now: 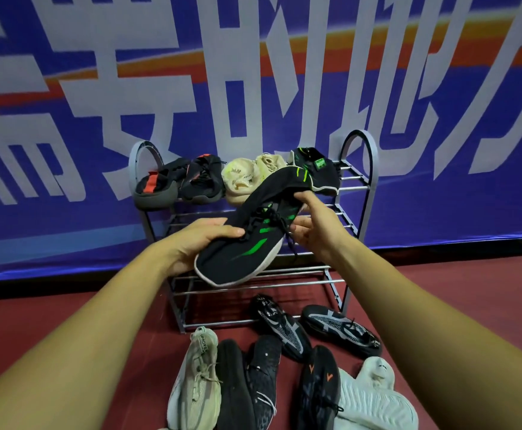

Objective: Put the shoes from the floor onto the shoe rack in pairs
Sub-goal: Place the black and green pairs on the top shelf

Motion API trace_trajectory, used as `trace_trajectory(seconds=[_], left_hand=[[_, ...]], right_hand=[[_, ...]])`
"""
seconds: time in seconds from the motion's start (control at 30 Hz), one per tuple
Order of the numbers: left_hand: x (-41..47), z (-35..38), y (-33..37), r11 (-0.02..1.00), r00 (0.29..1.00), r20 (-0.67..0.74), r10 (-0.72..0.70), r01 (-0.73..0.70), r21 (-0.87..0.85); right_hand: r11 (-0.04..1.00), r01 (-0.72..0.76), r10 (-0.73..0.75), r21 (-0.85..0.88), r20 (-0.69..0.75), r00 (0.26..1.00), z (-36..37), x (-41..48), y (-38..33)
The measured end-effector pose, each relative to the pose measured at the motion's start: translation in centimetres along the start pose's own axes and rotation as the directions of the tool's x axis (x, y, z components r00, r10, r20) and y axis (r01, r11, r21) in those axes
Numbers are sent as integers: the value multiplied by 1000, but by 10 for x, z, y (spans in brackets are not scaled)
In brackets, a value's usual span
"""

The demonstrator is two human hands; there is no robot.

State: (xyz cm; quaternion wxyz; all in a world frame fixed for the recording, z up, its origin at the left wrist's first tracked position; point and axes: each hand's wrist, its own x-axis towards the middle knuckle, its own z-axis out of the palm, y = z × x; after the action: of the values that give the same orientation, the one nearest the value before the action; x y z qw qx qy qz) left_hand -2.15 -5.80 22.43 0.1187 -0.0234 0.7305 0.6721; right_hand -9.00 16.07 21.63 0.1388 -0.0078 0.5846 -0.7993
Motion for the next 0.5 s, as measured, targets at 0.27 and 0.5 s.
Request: trace_trajectory(seconds=[0.27, 0.5], left_hand=[[-14, -6, 11, 928, 1000, 0, 0, 0, -372], [-4, -12, 5, 757, 985, -117, 126, -171, -631]], right_hand=[[979, -119, 127, 167, -42, 991, -16, 2, -16], [948, -76, 108, 308, -86, 990, -17, -1, -19]])
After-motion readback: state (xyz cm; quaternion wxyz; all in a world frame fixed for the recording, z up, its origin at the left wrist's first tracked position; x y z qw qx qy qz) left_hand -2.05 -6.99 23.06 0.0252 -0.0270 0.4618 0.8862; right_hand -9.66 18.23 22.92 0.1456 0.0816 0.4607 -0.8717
